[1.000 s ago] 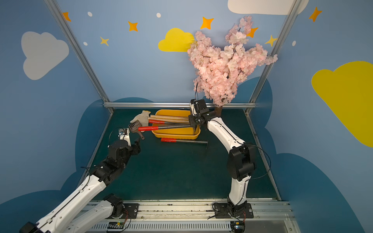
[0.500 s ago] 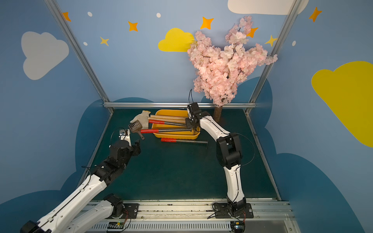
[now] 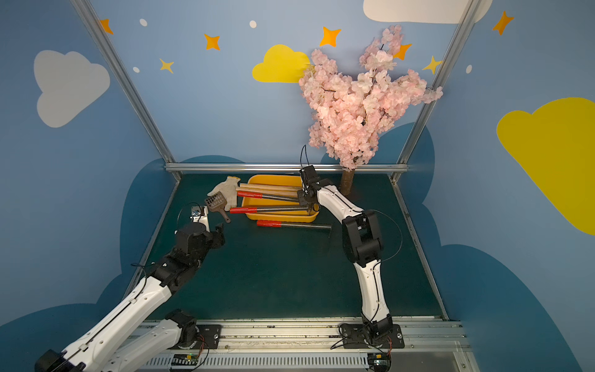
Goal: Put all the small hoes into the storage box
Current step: Place the hoe in the storage box.
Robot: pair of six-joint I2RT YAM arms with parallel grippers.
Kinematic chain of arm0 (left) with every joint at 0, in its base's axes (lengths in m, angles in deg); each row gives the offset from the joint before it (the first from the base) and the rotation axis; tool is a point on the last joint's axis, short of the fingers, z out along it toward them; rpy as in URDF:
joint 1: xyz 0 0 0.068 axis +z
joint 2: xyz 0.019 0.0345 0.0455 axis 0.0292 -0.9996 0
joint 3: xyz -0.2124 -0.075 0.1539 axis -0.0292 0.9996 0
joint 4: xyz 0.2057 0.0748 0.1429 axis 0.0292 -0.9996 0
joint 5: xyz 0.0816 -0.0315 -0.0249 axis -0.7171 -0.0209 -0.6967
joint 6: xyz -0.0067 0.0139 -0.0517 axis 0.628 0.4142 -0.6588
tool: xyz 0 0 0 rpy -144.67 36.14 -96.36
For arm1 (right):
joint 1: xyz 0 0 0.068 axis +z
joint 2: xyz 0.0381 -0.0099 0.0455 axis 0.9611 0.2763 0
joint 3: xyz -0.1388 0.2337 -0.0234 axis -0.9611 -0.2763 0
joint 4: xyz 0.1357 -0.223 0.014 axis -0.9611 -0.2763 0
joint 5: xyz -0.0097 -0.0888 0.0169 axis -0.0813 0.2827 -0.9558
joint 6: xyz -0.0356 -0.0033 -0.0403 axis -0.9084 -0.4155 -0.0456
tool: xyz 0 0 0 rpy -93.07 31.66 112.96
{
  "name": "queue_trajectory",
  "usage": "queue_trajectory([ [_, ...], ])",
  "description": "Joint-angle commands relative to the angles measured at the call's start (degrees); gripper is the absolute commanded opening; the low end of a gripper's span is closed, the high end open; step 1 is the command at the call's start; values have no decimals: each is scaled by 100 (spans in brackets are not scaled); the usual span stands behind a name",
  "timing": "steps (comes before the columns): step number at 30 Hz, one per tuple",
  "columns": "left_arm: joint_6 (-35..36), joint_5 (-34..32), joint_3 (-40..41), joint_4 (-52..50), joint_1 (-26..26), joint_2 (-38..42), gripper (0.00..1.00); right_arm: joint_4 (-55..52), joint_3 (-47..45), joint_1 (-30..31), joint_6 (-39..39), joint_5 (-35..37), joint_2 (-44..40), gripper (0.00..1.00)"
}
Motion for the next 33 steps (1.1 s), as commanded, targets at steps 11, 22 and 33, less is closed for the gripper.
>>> queue_trajectory([
  [11,-61,162,-78,39,110,-76,69,105,124,-63,-73,16,282,0],
  [22,-115,149,-23,4,145,-36,69,78,155,-55,-137,132,427,0],
  [33,-168,180,16,-14,145,-46,69,11,167,-67,-203,292,402,21],
])
